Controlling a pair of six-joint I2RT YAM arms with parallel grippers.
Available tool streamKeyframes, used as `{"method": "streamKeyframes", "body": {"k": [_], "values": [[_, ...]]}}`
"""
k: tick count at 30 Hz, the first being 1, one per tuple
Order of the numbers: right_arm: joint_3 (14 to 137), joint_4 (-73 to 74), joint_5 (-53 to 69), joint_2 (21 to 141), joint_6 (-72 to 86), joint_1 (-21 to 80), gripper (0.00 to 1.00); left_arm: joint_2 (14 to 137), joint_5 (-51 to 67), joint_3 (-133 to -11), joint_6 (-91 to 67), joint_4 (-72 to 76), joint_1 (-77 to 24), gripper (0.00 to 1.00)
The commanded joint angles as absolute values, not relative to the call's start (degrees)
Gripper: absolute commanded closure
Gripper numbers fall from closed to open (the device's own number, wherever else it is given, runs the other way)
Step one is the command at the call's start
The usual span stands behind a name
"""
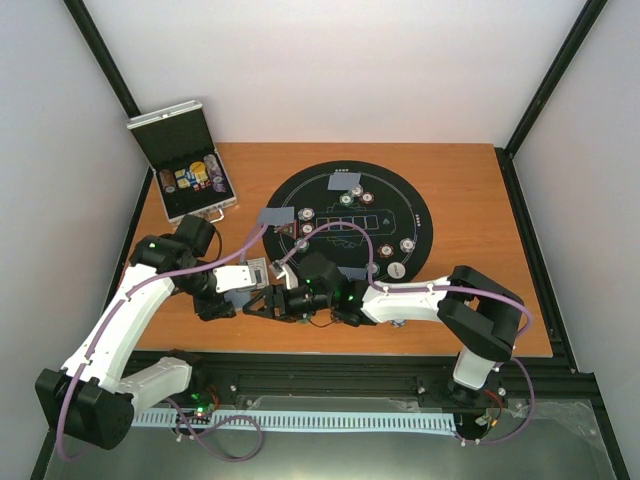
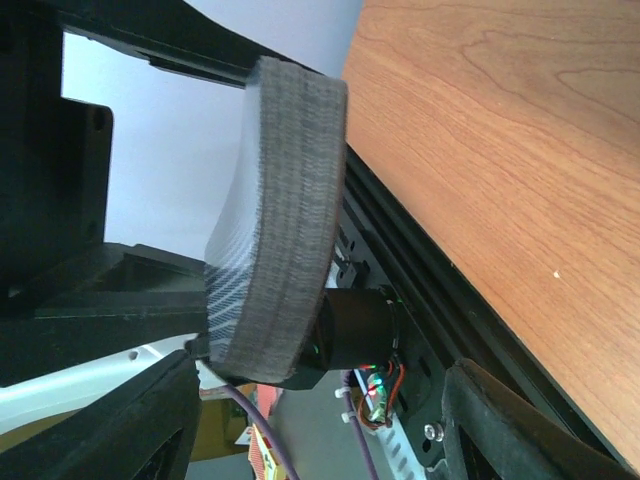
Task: Distribute texas hold em gaming equipment
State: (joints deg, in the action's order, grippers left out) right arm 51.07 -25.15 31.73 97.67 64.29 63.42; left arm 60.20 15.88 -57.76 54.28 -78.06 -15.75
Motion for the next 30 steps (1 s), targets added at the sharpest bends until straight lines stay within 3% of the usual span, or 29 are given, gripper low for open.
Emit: {"method": "streamKeyframes", "body": {"k": [1,30], "values": [[52.1,-29.8,32.7,98.8,65.3,64.1,0.34,59.6,16.7,-59.9,54.8,-78.8,-15.7,0.99],[62.3,-45.0,40.0,115.4,75.5,61.7,0.35,58.9,16.0,-61.0,55.6,-80.0,-15.7,0.99]]}}
